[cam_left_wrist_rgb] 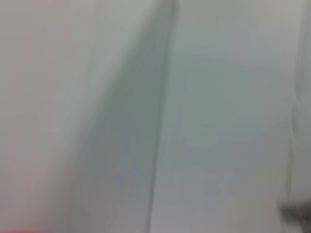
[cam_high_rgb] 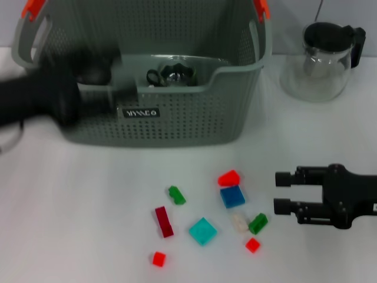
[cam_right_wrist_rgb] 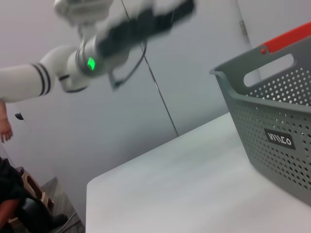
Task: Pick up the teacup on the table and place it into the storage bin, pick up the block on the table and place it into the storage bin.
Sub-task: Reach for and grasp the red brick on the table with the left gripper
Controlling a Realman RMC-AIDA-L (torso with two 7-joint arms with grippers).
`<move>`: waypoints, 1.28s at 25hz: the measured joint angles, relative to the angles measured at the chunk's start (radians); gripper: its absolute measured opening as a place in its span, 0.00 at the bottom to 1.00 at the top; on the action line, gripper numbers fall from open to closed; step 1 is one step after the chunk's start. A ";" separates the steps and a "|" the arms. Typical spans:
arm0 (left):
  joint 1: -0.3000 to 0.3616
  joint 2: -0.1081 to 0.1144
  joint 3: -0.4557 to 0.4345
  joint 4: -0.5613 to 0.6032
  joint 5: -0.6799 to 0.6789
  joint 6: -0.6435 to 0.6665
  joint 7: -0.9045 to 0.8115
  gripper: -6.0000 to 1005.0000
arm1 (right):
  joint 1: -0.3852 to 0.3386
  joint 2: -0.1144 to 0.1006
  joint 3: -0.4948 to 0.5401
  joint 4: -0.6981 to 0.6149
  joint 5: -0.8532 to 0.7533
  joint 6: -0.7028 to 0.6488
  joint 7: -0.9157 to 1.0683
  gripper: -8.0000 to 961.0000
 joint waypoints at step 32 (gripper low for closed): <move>0.013 -0.036 0.163 -0.431 0.393 -0.401 0.503 0.84 | -0.002 0.004 0.008 0.000 0.000 0.000 0.006 0.68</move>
